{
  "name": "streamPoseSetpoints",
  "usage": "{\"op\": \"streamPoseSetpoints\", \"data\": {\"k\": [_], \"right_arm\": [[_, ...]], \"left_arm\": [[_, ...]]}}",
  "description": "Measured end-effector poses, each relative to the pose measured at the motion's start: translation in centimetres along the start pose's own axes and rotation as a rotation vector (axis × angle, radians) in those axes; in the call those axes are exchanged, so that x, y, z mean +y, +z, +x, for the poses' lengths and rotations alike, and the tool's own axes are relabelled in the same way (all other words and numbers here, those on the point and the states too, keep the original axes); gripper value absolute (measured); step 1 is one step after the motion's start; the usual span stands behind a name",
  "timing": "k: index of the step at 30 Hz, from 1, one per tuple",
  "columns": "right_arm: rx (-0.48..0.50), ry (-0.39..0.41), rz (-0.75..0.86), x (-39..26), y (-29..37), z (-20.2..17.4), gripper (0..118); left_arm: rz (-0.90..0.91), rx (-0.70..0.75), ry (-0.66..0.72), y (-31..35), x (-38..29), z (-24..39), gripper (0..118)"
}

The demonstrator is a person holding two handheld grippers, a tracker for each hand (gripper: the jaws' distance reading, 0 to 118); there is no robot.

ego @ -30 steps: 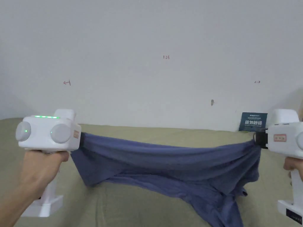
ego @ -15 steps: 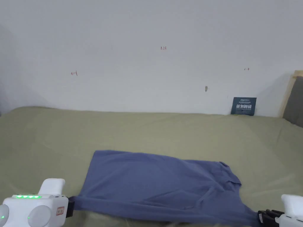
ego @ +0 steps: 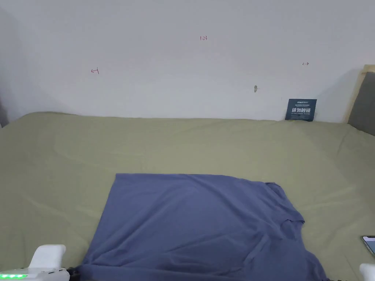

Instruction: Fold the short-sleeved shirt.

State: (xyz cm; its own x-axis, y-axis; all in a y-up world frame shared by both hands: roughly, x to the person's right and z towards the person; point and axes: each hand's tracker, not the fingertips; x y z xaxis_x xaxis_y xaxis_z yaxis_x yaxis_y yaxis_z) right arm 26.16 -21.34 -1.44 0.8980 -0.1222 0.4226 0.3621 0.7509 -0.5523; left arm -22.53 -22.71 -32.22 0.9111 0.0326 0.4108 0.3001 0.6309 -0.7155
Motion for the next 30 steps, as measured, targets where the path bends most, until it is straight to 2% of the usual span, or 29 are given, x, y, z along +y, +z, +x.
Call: {"op": "streamPoseSetpoints", "data": {"k": [7,8,9,10,11,12,13,14,16,22,23,24,25,26,27,28,29,30], "right_arm": [[0.002,-0.051,-0.016,-0.1,-1.7,1.0,8],[0.003,-0.055,-0.015,-0.1,-1.7,1.0,22],[0.0,-0.054,-0.008,0.0,-1.5,1.0,52],[-0.014,-0.061,0.008,0.2,-1.3,0.9,92],[-0.018,-0.066,0.009,0.6,-1.2,0.8,118],[-0.018,-0.07,0.022,0.9,-1.0,0.6,118],[-0.055,-0.053,0.172,1.4,-0.1,0.5,118],[0.005,-0.065,0.116,0.4,1.1,0.5,118],[-0.023,-0.049,0.162,0.2,2.5,0.1,118],[0.014,-0.043,0.227,3.7,3.5,-2.1,118],[0.019,-0.034,0.238,3.5,3.9,-2.2,118],[0.018,-0.029,0.238,3.0,4.3,-2.4,116],[0.016,-0.019,0.261,3.0,4.3,-2.7,107],[0.005,-0.003,0.283,3.5,4.1,-3.2,69],[0.0,-0.008,0.273,3.1,4.2,-3.3,24],[-0.012,-0.013,0.264,2.6,4.3,-3.4,2],[-0.021,-0.035,0.291,2.0,4.6,-3.2,2],[0.0,-0.033,0.252,2.8,3.6,-3.4,2]], "left_arm": [[0.007,0.008,-0.005,-0.7,-0.1,0.0,7],[0.014,0.006,-0.008,-0.6,-0.1,0.0,11],[0.032,0.004,-0.009,-0.2,0.1,0.2,22],[0.057,0.012,-0.003,0.2,0.4,0.4,53],[0.093,0.047,-0.004,0.7,0.8,0.6,104],[0.117,0.068,0.003,1.2,1.2,0.9,118],[0.135,0.075,0.006,1.8,1.6,1.2,118],[0.2,0.053,-0.004,2.7,2.0,1.5,118],[0.222,0.044,-0.014,3.8,2.8,2.0,118],[0.259,-0.006,0.019,6.1,3.7,3.3,118],[0.283,-0.012,0.019,6.4,3.4,3.3,107],[0.303,0.005,-0.02,6.7,3.2,3.5,87],[0.345,0.043,-0.03,7.1,2.9,3.7,56],[0.362,0.061,-0.043,7.2,2.7,3.7,12],[0.33,0.046,-0.048,7.1,2.5,3.6,0],[0.33,0.041,-0.046,7.3,2.3,3.3,0],[0.315,0.019,-0.037,7.1,2.1,3.1,0],[0.294,0.009,-0.029,6.8,1.9,2.8,0]]}}
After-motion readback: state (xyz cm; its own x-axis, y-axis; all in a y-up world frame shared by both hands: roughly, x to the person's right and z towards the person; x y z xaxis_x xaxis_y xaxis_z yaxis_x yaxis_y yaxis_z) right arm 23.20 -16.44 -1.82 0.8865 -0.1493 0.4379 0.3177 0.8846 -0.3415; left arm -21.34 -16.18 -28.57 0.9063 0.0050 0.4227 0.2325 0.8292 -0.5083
